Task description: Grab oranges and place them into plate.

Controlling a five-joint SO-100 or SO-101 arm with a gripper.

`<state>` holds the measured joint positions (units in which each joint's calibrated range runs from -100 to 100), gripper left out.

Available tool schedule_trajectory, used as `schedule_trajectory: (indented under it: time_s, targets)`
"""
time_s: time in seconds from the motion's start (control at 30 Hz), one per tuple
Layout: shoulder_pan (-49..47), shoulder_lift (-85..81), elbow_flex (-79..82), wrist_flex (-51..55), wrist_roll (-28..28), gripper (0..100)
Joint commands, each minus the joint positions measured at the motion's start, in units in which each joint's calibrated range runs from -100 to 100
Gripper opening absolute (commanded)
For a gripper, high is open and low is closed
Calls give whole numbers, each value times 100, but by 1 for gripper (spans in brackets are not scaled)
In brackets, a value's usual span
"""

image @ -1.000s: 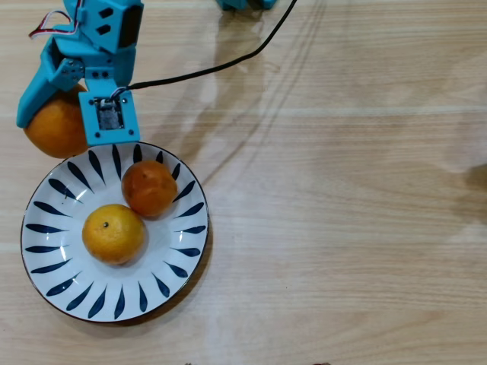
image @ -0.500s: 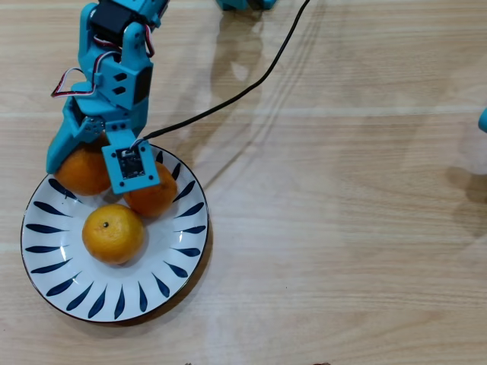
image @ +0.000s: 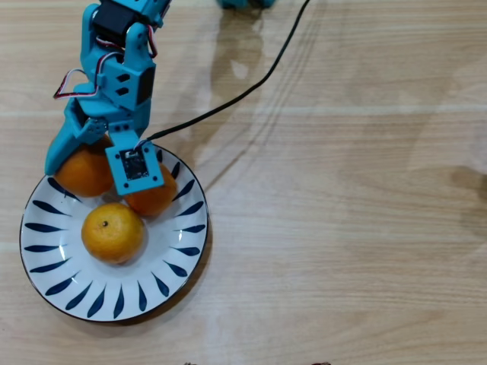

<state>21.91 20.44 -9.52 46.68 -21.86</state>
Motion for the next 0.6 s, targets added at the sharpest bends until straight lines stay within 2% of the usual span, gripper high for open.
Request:
schedule_trajectory:
  time_s: [0.0,0.13,0.27,0.37,0.47,0.57]
  targets:
    - [-102,-210,-112,-92,-10,39]
    - [-142,-235,-112,-74,-10,41]
    - [-118,-455,-103,458,-370,53]
    - [-102,-472,-103,476,-553,60]
    - [-118,-506,-103,476,-553,60]
    - [-134,-565,-103,536,-553,55]
